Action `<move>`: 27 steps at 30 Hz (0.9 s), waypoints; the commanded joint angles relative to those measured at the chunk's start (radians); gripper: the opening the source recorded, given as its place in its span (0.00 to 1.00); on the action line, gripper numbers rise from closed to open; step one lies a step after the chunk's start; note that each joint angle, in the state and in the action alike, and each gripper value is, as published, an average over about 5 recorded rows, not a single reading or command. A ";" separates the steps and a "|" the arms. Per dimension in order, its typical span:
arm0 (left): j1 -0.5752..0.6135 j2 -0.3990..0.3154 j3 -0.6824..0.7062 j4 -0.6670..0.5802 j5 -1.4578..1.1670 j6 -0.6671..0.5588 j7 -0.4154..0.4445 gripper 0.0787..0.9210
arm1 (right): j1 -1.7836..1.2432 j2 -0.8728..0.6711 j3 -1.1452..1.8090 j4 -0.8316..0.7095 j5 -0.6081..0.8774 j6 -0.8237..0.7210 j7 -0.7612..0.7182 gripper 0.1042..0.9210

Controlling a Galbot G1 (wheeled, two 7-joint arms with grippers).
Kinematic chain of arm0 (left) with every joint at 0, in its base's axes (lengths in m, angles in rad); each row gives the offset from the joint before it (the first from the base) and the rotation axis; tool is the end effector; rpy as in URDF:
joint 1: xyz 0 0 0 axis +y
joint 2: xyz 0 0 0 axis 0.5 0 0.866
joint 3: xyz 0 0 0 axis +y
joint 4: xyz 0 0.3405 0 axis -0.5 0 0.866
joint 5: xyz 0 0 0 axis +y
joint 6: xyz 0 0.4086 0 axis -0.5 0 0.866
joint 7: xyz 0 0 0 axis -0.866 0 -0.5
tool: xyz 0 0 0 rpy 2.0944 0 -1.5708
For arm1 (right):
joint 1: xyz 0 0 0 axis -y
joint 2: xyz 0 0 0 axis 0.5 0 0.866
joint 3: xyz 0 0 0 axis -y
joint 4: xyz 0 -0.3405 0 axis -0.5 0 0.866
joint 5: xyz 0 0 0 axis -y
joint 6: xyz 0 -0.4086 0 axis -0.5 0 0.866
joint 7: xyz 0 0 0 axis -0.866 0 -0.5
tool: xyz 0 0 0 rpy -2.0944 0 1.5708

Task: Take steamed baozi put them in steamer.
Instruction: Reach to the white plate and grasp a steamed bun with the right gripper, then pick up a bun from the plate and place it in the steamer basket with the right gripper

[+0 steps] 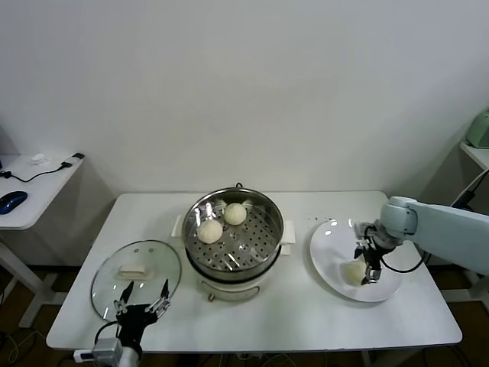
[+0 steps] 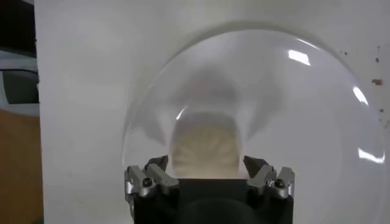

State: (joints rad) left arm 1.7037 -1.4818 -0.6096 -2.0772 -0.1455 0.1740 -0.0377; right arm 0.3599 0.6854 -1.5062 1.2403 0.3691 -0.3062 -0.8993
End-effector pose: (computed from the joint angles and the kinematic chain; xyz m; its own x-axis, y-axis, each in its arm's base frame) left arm 0.1971 0.0432 -0.3274 -0.9474 -0.0644 0.3135 -0.0709 0.9974 -0.0093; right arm 0.5322 -0.1469 -0.2615 -0.0352 -0.0442 0.9984 -0.9979 0.0554 -0.0328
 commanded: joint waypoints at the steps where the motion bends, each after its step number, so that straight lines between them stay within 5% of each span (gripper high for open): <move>1: 0.002 0.000 0.001 -0.006 -0.001 0.003 0.000 0.88 | 0.013 0.007 0.008 -0.008 -0.021 0.000 -0.018 0.76; 10: 0.006 0.000 0.002 -0.019 -0.002 0.008 0.001 0.88 | 0.351 0.052 -0.145 0.056 0.038 0.058 -0.101 0.68; 18: 0.007 0.002 0.004 -0.041 -0.002 0.017 0.002 0.88 | 0.757 0.308 -0.210 0.092 0.181 0.246 -0.202 0.69; 27: 0.017 0.001 0.003 -0.056 -0.002 0.018 0.002 0.88 | 0.742 0.541 -0.100 0.302 0.195 0.464 -0.207 0.69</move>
State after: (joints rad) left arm 1.7189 -1.4806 -0.6057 -2.1288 -0.1475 0.1931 -0.0358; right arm 0.9498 0.9850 -1.6323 1.3823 0.5183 -0.0518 -1.0645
